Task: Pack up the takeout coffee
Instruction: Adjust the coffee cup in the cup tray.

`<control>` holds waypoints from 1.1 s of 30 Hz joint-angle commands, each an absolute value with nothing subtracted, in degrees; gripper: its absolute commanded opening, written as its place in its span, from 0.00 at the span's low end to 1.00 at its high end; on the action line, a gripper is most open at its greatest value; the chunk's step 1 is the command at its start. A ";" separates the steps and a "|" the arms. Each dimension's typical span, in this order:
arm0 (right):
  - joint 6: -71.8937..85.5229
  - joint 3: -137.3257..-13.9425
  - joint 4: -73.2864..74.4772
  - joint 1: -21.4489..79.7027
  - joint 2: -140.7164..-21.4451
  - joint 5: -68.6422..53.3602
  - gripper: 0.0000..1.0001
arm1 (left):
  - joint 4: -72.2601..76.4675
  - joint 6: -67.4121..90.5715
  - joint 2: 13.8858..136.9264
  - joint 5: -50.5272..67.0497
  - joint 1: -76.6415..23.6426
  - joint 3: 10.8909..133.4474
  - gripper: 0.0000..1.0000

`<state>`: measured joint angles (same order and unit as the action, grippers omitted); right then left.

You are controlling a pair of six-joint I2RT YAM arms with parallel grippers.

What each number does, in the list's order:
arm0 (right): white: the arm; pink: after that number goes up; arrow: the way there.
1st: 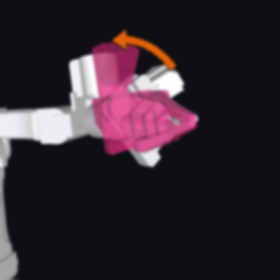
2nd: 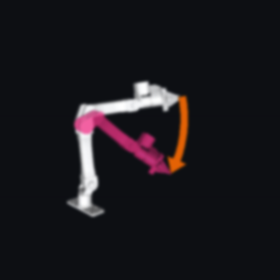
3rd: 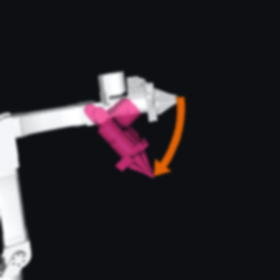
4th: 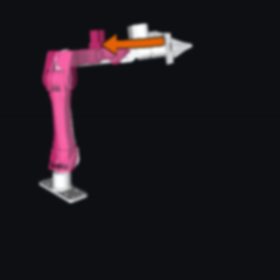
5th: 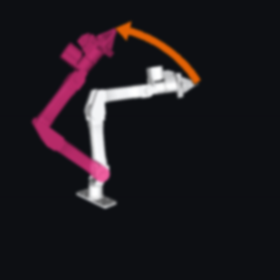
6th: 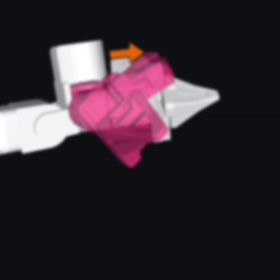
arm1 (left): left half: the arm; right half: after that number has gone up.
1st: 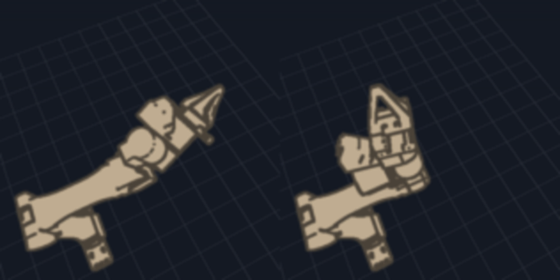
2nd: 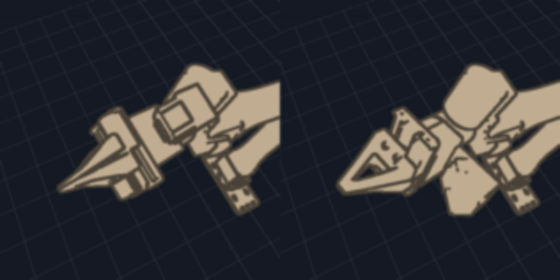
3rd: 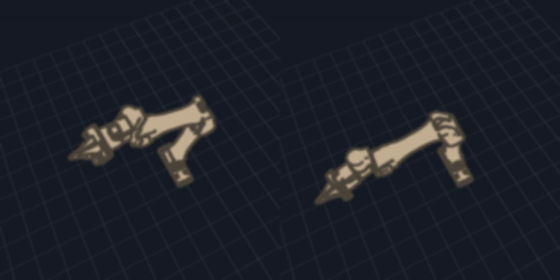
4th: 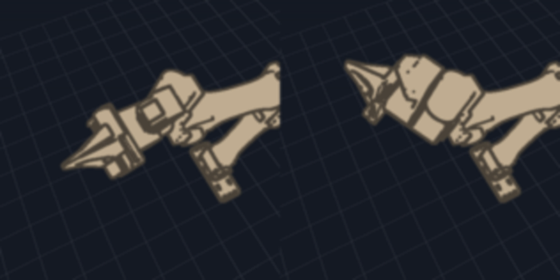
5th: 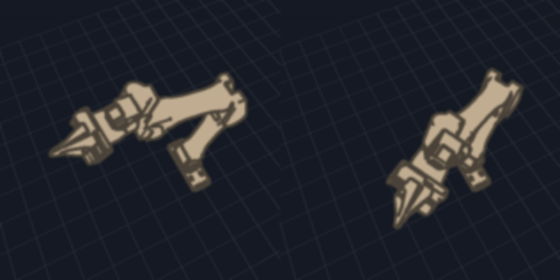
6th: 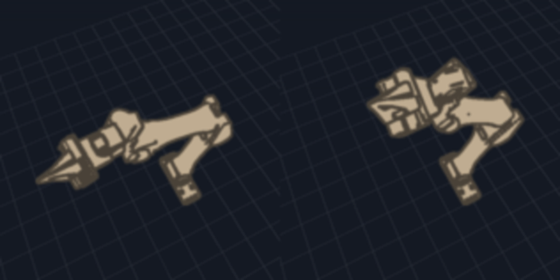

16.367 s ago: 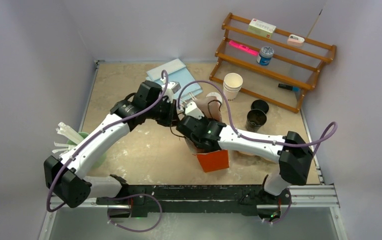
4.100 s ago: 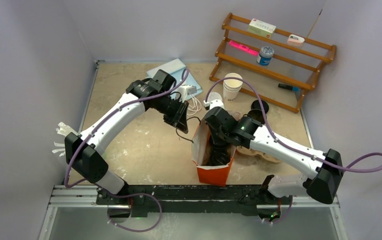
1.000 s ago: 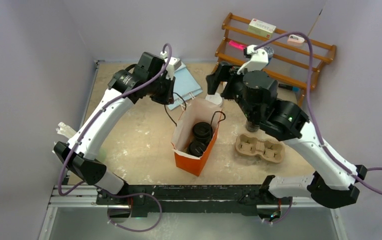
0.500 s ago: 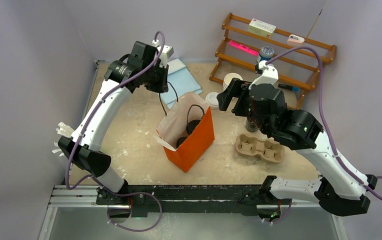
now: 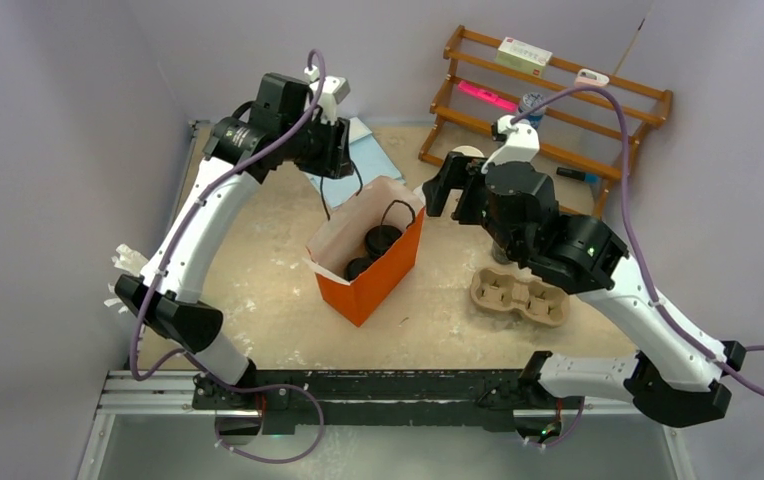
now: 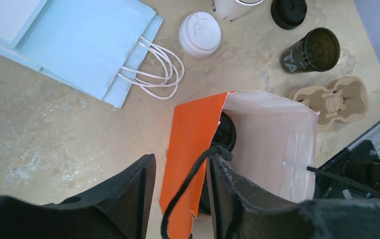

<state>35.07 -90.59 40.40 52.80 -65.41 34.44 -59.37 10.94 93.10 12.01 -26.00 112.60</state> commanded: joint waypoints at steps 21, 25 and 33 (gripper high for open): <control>16.80 -94.01 31.81 52.62 -68.15 34.47 0.97 | -79.05 34.24 73.72 -31.93 -23.67 104.72 0.79; 16.26 -95.06 33.12 52.63 -68.01 33.01 0.96 | -74.24 29.53 75.82 -27.71 -9.21 100.39 0.70; 16.08 -98.24 37.52 52.57 -69.16 30.09 0.95 | -70.97 37.13 78.05 -31.39 9.83 98.82 0.63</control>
